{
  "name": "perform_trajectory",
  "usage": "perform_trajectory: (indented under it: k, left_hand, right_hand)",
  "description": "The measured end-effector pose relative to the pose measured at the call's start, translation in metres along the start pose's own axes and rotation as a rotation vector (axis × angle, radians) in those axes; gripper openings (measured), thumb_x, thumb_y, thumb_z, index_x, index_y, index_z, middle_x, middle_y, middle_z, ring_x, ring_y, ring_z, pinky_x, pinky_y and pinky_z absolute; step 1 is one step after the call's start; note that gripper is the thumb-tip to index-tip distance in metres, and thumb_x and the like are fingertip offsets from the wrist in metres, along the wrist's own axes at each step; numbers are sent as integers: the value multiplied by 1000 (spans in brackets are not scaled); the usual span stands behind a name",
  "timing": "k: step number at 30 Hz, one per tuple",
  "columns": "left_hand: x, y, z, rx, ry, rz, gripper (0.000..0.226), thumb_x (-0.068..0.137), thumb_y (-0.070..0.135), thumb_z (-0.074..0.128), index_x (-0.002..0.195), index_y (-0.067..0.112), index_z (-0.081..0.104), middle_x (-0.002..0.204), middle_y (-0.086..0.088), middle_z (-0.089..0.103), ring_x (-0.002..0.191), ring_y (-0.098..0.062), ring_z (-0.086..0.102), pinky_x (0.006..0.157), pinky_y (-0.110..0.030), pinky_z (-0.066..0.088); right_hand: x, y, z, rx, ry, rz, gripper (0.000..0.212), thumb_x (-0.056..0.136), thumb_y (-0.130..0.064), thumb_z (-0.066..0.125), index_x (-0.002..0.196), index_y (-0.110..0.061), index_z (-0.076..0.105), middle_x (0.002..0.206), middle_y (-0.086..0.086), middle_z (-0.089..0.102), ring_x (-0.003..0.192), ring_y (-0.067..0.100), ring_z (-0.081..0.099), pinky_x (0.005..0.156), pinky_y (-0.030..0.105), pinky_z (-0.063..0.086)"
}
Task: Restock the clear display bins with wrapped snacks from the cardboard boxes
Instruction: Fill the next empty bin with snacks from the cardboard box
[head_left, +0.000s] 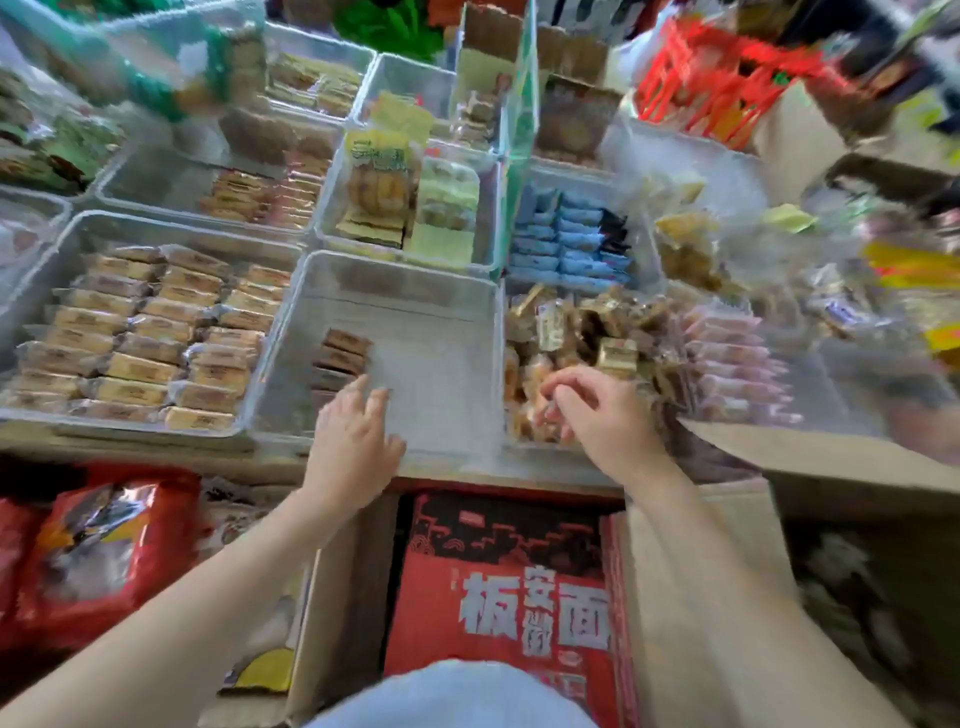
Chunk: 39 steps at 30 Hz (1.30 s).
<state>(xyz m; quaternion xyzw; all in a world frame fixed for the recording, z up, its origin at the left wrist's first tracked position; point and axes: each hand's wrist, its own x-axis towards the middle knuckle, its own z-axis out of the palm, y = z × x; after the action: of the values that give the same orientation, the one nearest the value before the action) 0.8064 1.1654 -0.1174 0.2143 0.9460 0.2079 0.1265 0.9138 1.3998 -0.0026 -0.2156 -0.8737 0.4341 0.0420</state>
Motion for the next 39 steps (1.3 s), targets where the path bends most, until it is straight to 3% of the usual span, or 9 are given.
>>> perform_trajectory:
  k: [5, 9, 13, 16, 21, 29, 32, 36, 39]
  left_hand:
    - [-83, 157, 44, -236, -217, 308, 57, 99, 32, 57, 151, 18, 38, 157, -4, 33, 137, -26, 42, 106, -36, 39]
    - [-139, 259, 74, -338, -263, 535, 63, 97, 33, 58, 154, 25, 32, 163, 4, 22, 149, -13, 19, 121, -30, 20]
    - [-173, 323, 97, -505, -317, 378, 76, 96, 44, 57, 159, 37, 14, 166, 20, -9, 152, -3, -2, 117, -27, 12]
    - [-182, 347, 111, -548, -239, 276, 82, 95, 45, 58, 161, 31, 11, 167, 16, -12, 153, -5, -6, 124, -38, 14]
    - [-188, 364, 122, -441, -119, 192, 92, 93, 31, 65, 161, 24, 4, 168, 8, -13, 154, -10, -6, 125, -44, 21]
    - [-189, 364, 119, -326, -93, 164, 95, 93, 34, 65, 161, 31, -1, 167, 13, -14, 154, -13, 0, 123, -36, 21]
    - [-191, 367, 118, -318, -100, 156, 94, 94, 34, 64, 161, 33, -2, 166, 15, -17, 154, -12, -2, 122, -36, 19]
    - [-190, 370, 121, -319, -108, 158, 96, 93, 36, 65, 160, 33, -3, 166, 16, -18, 154, -15, 1, 121, -39, 22]
    - [-189, 370, 121, -327, -118, 175, 95, 92, 41, 63, 160, 34, -3, 166, 15, -17, 155, -17, 1, 122, -41, 19]
  right_hand:
    - [-104, 58, -105, -36, 384, -29, 19, 94, -8, 55, 89, -15, 72, 81, -1, 70, 72, 10, 61, 64, 20, 45]
    - [-163, 125, -174, -96, 506, 103, 19, 92, -9, 53, 86, -15, 71, 77, -4, 67, 69, 9, 57, 68, 21, 45]
    - [-191, 186, -216, -369, 236, 210, 20, 98, -20, 50, 96, -21, 70, 79, -8, 66, 72, 11, 59, 68, 29, 49]
    - [-193, 235, -226, -632, -149, 272, 24, 100, -28, 47, 111, -20, 67, 104, 1, 68, 95, 22, 62, 71, 34, 48]
    - [-168, 294, -209, -858, -524, 283, 20, 98, -29, 53, 112, -22, 64, 113, 5, 63, 99, 27, 62, 81, 39, 56]
    - [-157, 361, -195, -1177, -718, 267, 66, 99, -31, 50, 156, -17, 22, 148, 15, 44, 132, 35, 46, 107, 45, 39]
    - [-156, 356, -197, -794, -514, 293, 60, 95, -35, 59, 149, -18, 37, 141, 9, 54, 127, 30, 52, 108, 44, 40]
    - [-145, 290, -215, 590, -205, 599, 56, 89, -34, 72, 135, -8, 54, 131, 15, 63, 114, 27, 64, 93, 38, 53]
    - [-149, 237, -234, 1057, -172, 539, 59, 90, -38, 65, 137, -6, 51, 129, 19, 64, 109, 28, 68, 79, 37, 58]
